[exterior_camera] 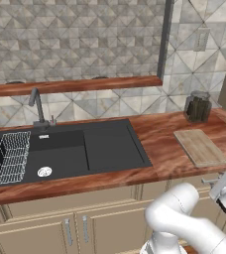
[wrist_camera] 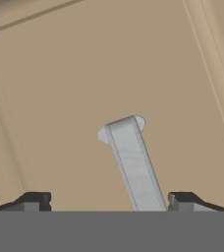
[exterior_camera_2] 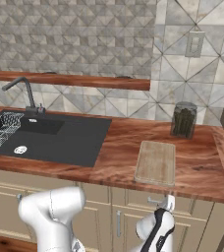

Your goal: Open the drawer on the right and place the cutting tools on the cutting board.

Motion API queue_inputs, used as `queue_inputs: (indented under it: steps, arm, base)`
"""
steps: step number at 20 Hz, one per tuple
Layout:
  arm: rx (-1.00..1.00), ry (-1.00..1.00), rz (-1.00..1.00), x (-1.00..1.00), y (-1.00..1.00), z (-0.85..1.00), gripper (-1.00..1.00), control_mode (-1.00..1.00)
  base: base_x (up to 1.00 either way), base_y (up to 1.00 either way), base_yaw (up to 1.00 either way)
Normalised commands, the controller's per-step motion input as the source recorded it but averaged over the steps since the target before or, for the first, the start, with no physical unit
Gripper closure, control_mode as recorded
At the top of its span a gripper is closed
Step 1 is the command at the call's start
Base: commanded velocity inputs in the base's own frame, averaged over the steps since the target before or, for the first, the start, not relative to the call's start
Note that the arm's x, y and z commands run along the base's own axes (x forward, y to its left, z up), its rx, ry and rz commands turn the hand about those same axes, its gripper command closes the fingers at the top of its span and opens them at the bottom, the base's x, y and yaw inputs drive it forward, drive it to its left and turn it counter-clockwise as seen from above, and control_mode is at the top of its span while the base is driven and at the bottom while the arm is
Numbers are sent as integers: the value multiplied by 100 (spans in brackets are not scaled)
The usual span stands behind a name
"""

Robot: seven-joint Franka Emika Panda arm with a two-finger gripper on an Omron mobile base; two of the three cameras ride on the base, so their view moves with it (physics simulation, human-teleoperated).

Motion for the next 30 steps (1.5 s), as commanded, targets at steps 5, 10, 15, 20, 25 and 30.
queue_inputs:
  steps: [5,10,15,20,25,30]
  arm:
    - [-3,5,0,14,3,-21,-100,-100]
    - [-1,3,0,36,5,-33,-100,-100]
    - [0,0,0,48,15,-30,-100,-100]
    - [0,1,0,50,27,-28,100,-100]
    - [0,0,0,26,20,-16,100,-100]
    - [0,0,0,0,1,-7,100,-100]
  base:
    - [0,0,0]
    - [0,0,0]
    - [0,0,0]
    - [0,0,0]
    - [0,0,0]
    - [0,0,0]
